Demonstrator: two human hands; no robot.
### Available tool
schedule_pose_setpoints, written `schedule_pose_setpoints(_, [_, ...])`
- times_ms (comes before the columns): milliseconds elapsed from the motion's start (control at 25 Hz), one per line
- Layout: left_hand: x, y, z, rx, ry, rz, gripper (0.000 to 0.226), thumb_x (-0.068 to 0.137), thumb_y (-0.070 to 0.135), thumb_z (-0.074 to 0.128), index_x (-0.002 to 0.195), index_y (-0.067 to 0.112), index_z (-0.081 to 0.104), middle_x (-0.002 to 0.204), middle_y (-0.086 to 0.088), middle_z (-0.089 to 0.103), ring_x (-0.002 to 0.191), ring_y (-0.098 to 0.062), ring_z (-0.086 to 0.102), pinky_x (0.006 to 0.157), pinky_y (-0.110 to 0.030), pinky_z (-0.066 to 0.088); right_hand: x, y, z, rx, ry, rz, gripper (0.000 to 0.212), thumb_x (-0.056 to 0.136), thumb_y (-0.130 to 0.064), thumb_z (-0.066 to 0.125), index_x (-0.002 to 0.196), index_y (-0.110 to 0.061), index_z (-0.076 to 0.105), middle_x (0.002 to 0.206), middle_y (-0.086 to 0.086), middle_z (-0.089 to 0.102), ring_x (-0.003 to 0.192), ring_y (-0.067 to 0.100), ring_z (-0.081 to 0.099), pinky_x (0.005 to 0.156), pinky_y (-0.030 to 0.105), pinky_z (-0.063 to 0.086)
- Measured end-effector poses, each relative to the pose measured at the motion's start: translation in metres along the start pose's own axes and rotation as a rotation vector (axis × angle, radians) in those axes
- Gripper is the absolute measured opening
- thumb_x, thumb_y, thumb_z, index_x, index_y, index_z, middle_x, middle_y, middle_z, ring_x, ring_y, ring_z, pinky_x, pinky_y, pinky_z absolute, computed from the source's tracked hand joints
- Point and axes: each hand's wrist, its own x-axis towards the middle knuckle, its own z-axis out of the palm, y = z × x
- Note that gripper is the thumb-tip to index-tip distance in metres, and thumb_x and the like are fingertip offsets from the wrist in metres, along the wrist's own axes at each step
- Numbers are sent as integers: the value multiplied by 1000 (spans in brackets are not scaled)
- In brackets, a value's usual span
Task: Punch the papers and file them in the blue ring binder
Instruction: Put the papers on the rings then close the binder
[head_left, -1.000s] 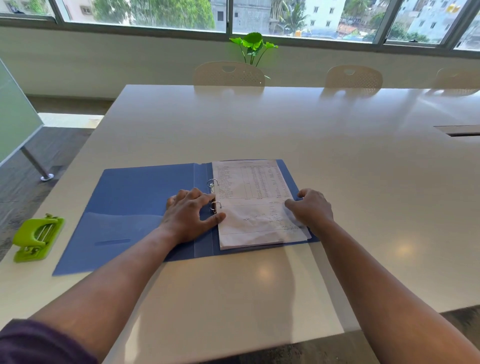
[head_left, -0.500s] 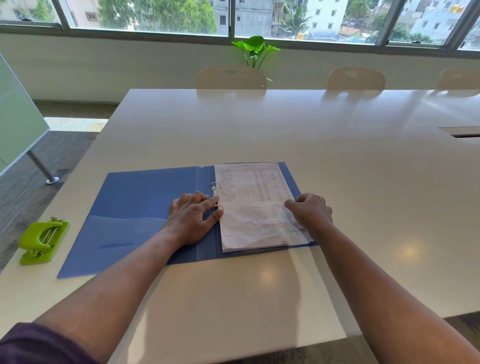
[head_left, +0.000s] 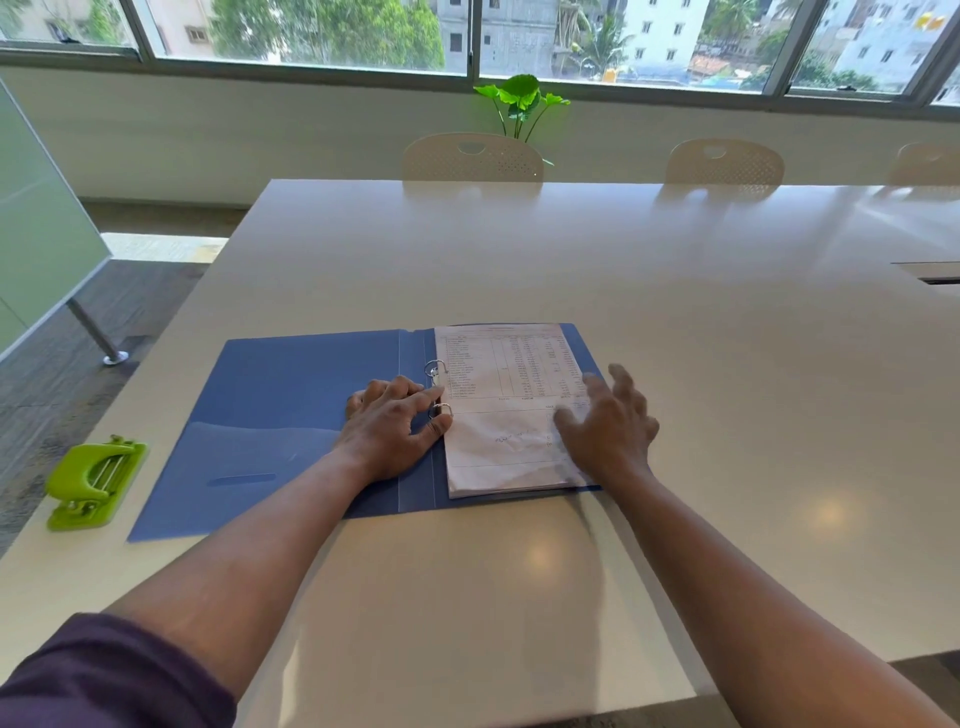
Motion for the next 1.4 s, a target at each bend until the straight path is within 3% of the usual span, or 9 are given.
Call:
schedule_pose_setpoints(160, [-1, 0, 2, -2, 28, 15, 64, 97, 69, 36, 153, 37, 41, 141, 11, 49, 137, -22, 36, 113, -48, 23, -29, -38, 20, -107, -61, -362, 66, 100, -56, 45, 157, -23, 37, 171, 4, 18, 156, 26, 17, 121, 51, 20])
schedule_pose_setpoints(360, [-9, -4, 5, -84, 172, 89, 53, 97, 64, 44, 131, 30, 65, 132, 6, 65, 127, -20, 52, 105, -46, 39, -46, -69, 37, -91, -210, -486, 64, 105, -52, 34, 162, -23, 25, 173, 3, 12, 159, 22, 7, 125, 44, 10])
schedule_pose_setpoints(520, [-16, -1, 6, -50, 313, 132, 37, 96, 48, 48, 91, 21, 73, 97, 3, 74, 94, -23, 66, 79, -37, 52, -49, -85, 47, -23, -196, -534, 59, 107, -41, 35, 161, -18, 28, 169, 5, 26, 157, 20, 17, 125, 39, 13])
schedule_pose_setpoints(680, [-22, 2, -2, -54, 286, 93, 34, 93, 38, 46, 70, 17, 58, 75, 0, 66, 74, -26, 64, 61, -32, 45, -48, -91, 52, 12, -180, -580, 54, 106, -30, 38, 158, -21, 34, 164, 3, 37, 152, 18, 30, 121, 36, 22])
schedule_pose_setpoints(760, [-23, 0, -10, -119, 246, 29, 30, 89, 37, 46, 75, 17, 63, 81, 1, 69, 78, -25, 65, 66, -35, 51, -48, -89, 57, 16, -201, -567, 55, 104, -29, 38, 159, -22, 33, 165, 3, 37, 152, 17, 32, 120, 36, 25])
schedule_pose_setpoints(880, [-27, -21, -27, -126, 274, -204, 27, 89, 36, 53, 101, 19, 71, 110, -3, 72, 105, -29, 64, 88, -38, 51, -50, -86, 61, 19, -189, -550, 57, 103, -33, 41, 159, -21, 31, 162, 2, 41, 148, 17, 37, 119, 36, 28])
schedule_pose_setpoints(1080, [-41, -64, -51, -16, 116, -797, 74, 84, 64, 53, 142, 20, 45, 147, -13, 46, 135, -38, 42, 105, -50, 36, -53, -86, 61, 3, -184, -556, 62, 102, -41, 43, 159, -22, 28, 160, 1, 42, 147, 19, 39, 118, 38, 30])
schedule_pose_setpoints(1240, [-39, -91, -65, -167, 58, -1031, 102, 70, 73, 62, 151, 21, 32, 148, -15, 34, 135, -39, 33, 108, -54, 34, -54, -86, 60, 5, -180, -557, 65, 102, -44, 44, 160, -22, 26, 161, 1, 41, 147, 19, 38, 119, 38, 30])
schedule_pose_setpoints(1400, [-36, -101, -80, -306, 92, -1095, 114, 63, 72, 79, 150, 14, 33, 143, -19, 36, 128, -39, 37, 100, -44, 39, -55, -86, 58, 13, -172, -561, 65, 102, -45, 45, 160, -22, 25, 162, 0, 40, 148, 19, 38, 120, 38, 29])
